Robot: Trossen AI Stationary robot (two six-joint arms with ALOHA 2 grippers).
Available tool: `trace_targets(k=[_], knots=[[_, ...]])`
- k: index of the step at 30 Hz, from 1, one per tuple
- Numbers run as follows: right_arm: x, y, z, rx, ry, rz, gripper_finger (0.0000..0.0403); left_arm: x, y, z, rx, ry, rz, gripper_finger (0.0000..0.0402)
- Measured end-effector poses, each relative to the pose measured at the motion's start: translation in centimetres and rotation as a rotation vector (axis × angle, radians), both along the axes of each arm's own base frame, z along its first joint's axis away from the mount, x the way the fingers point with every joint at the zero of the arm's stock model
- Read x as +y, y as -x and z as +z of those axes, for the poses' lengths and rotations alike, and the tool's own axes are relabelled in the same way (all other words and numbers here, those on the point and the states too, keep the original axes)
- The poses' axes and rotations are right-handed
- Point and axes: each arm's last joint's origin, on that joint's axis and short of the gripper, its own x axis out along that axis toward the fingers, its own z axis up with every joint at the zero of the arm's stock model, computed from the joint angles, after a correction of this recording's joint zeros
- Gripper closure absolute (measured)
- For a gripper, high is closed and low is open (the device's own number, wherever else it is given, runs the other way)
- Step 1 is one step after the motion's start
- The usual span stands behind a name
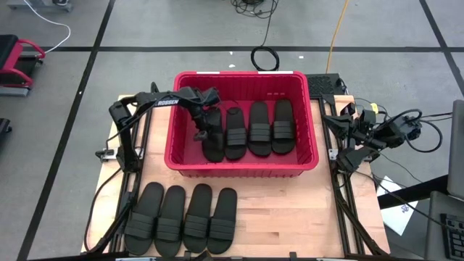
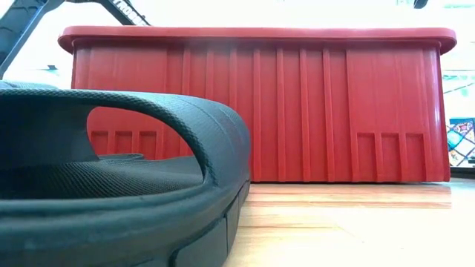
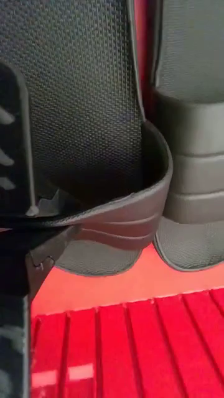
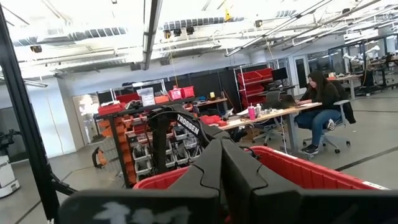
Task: Pick and place slides into bin
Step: Put the black slipper into the bin
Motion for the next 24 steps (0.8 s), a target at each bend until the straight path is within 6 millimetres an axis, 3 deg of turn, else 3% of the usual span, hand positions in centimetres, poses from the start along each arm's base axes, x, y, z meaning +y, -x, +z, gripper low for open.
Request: trace_targets(k=[6, 12, 24], knots=[[0.02, -0.03, -0.08, 0.01, 0.01, 0.003, 0.0403, 0.06, 0.12, -0.06, 0.024, -0.058, -0.023, 0.0398], [0.03, -0.03, -0.08, 0.009, 0.007, 0.005, 0.0403, -0.09, -0.09, 0.02, 0.048, -0.118, -0.024, 0.0368], [0.12, -0.06, -0.08, 0.003, 0.01, 0.038, 0.0403, -0.3, 0.61, 0.01, 0.18, -0.029, 0.104, 0.0234]])
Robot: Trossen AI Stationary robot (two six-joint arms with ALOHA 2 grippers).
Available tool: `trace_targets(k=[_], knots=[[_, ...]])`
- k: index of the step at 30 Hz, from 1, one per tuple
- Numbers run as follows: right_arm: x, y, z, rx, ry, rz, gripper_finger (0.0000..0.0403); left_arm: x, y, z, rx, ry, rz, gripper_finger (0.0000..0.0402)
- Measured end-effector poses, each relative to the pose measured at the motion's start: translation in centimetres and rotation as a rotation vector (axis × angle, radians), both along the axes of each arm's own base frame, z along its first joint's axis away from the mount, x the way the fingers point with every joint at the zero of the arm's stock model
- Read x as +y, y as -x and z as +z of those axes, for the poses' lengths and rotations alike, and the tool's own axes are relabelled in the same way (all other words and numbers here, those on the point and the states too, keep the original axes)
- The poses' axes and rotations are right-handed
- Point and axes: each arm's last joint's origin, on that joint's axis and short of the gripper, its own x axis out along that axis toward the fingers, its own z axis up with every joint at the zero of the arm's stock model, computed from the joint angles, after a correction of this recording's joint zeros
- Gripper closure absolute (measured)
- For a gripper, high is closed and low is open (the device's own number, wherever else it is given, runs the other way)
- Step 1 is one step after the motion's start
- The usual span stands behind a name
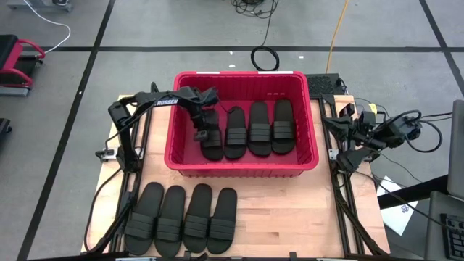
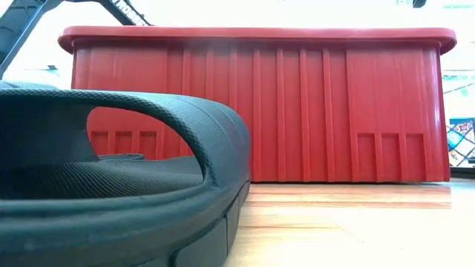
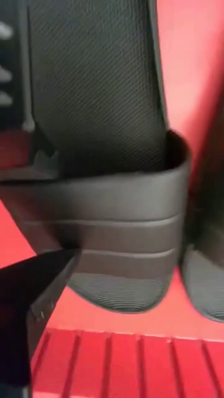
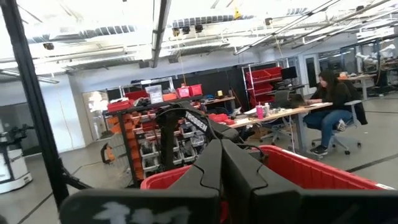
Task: Pick and place slides into bin
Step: Put the black slipper into the bin
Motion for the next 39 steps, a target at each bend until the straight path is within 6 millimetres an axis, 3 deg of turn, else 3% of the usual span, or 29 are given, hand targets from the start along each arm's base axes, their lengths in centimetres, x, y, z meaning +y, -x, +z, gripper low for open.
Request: trace_targets(k=[5, 12, 21, 28, 32, 37, 39], knots=[[0.0, 0.0, 0.0, 0.003, 0.002, 0.001, 0.0403, -0.2, 0.1, 0.0, -0.002, -0.014, -0.059, 0.0187], [0.1, 0.0, 0.0, 0.0, 0.007, 0.019, 0.0403, -0.5, -0.9, 0.4, -0.047, -0.165, -0.126, 0.0145], [0.4, -0.6, -1.2, 0.022, -0.009, 0.027, 0.0403, -0.6, -1.6, 0.5, -0.106, -0.235, -0.18, 0.0135], [0.5, -0.9, -1.8, 0.024, -0.045, 0.037, 0.0403, -1.0, -0.9, 0.5, -0.053, -0.131, -0.149, 0.0137], [0.5, -0.8, -1.5, -0.001, -0.035, 0.031, 0.0403, -1.3, -0.7, 0.5, -0.079, -0.1, -0.21, 0.0192], [0.4, -0.7, -1.1, -0.028, -0.014, 0.021, 0.0403, -1.4, -0.8, 0.6, -0.112, -0.117, -0.268, 0.0363], [0.4, -0.7, -1.1, -0.032, -0.011, 0.02, 0.0403, -1.4, -0.8, 0.6, -0.115, -0.119, -0.272, 0.0384]])
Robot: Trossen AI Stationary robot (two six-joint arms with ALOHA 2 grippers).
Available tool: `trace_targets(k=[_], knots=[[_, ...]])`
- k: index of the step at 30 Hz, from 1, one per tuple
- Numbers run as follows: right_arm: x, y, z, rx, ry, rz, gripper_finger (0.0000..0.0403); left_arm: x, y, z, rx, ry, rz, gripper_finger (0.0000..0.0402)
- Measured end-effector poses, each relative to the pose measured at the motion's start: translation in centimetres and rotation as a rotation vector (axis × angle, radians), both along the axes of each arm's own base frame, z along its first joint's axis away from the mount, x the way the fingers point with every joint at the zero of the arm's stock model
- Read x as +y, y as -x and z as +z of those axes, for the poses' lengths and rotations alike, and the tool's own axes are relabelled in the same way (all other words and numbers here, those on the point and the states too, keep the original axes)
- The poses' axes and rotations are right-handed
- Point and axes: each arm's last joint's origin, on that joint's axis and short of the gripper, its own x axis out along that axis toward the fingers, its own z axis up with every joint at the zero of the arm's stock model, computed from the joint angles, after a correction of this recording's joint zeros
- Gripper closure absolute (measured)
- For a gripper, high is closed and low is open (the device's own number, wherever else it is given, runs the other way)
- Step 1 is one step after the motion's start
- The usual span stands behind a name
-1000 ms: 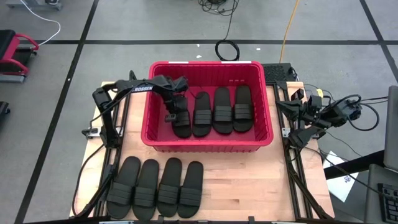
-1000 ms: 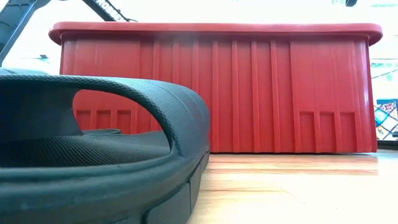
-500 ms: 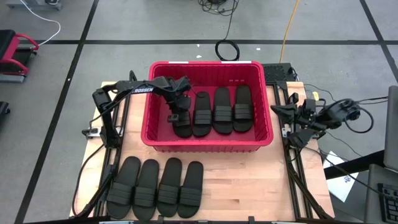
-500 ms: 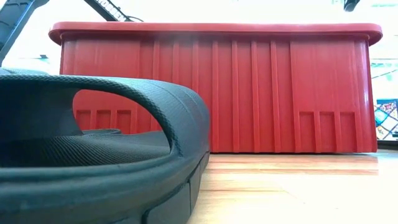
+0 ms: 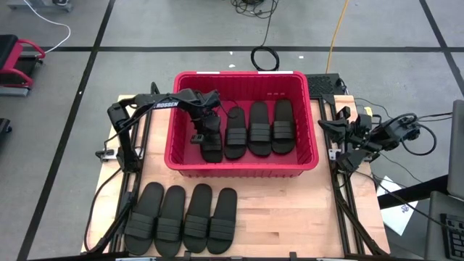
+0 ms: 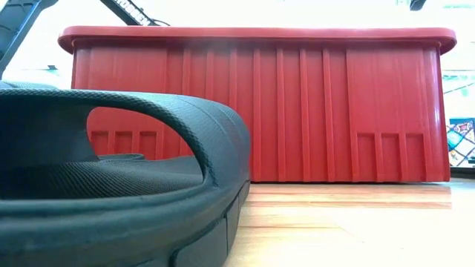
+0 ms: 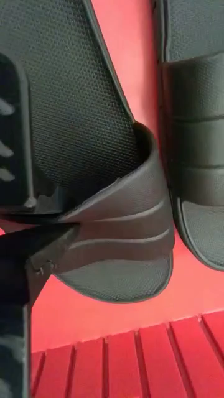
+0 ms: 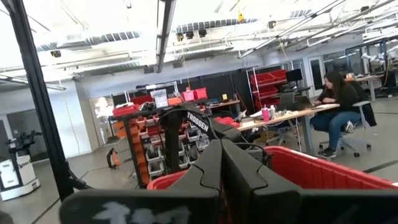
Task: Pick and place slides into bin
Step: Put the black slipper into the bin
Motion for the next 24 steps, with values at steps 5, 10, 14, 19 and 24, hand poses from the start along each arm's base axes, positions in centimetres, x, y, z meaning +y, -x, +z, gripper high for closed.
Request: trace_targets(k=[5, 10, 14, 19, 24], knots=[[0.0, 0.0, 0.0, -0.005, -0.003, 0.0, 0.0403, 0.1, -0.2, 0.5, 0.001, -0.018, -0.006, 0.0395], [0.0, 0.1, 0.2, -0.023, -0.005, -0.002, 0.0403, 0.7, -1.2, 2.1, -0.052, -0.116, -0.063, 0.0398], [0.0, 0.1, 0.2, -0.024, -0.004, -0.003, 0.0403, 1.0, -1.3, 2.3, -0.062, -0.131, -0.059, 0.0399], [0.0, 0.1, 0.2, -0.024, -0.004, -0.003, 0.0403, 1.0, -1.1, 1.6, -0.053, -0.105, -0.03, 0.0396], [0.0, 0.1, 0.2, -0.024, -0.004, -0.003, 0.0403, 1.1, -1.2, 1.5, -0.035, -0.114, 0.014, 0.0381]])
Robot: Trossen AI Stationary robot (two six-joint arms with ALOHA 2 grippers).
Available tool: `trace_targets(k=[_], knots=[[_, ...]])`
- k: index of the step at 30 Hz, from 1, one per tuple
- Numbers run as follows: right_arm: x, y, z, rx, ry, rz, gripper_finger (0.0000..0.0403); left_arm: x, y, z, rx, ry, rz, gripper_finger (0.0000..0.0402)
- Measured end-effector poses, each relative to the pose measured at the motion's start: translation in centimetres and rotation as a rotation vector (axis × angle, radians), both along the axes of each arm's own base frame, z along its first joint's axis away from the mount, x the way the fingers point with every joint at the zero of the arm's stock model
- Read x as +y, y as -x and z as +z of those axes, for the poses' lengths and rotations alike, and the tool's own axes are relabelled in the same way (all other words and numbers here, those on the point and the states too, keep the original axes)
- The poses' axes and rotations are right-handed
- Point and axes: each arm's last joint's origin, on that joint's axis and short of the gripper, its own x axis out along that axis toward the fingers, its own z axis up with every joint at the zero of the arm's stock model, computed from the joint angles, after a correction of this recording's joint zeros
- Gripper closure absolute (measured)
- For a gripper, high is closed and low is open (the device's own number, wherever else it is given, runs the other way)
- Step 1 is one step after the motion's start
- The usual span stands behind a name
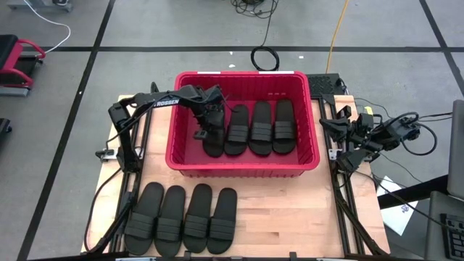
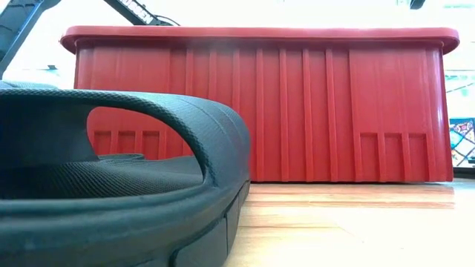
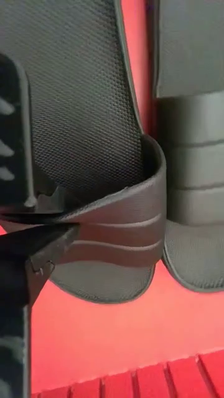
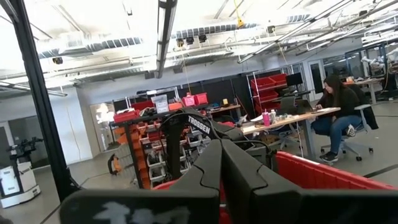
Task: Pick and place slides into bin
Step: Put the black slipper into the bin
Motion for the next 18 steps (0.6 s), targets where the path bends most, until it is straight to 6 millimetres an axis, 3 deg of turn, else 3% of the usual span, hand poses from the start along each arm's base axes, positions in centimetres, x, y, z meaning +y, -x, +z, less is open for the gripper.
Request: trace_targets(k=[6, 18], knots=[[0.0, 0.0, 0.0, 0.0, 0.0, 0.0, 0.0403, -0.08, 0.12, -0.05, 0.035, 0.038, 0.076, 0.0335], [0.0, 0.0, 0.0, 0.002, 0.008, -0.001, 0.0403, -0.27, 0.15, -0.09, 0.057, 0.089, 0.133, 0.0174]])
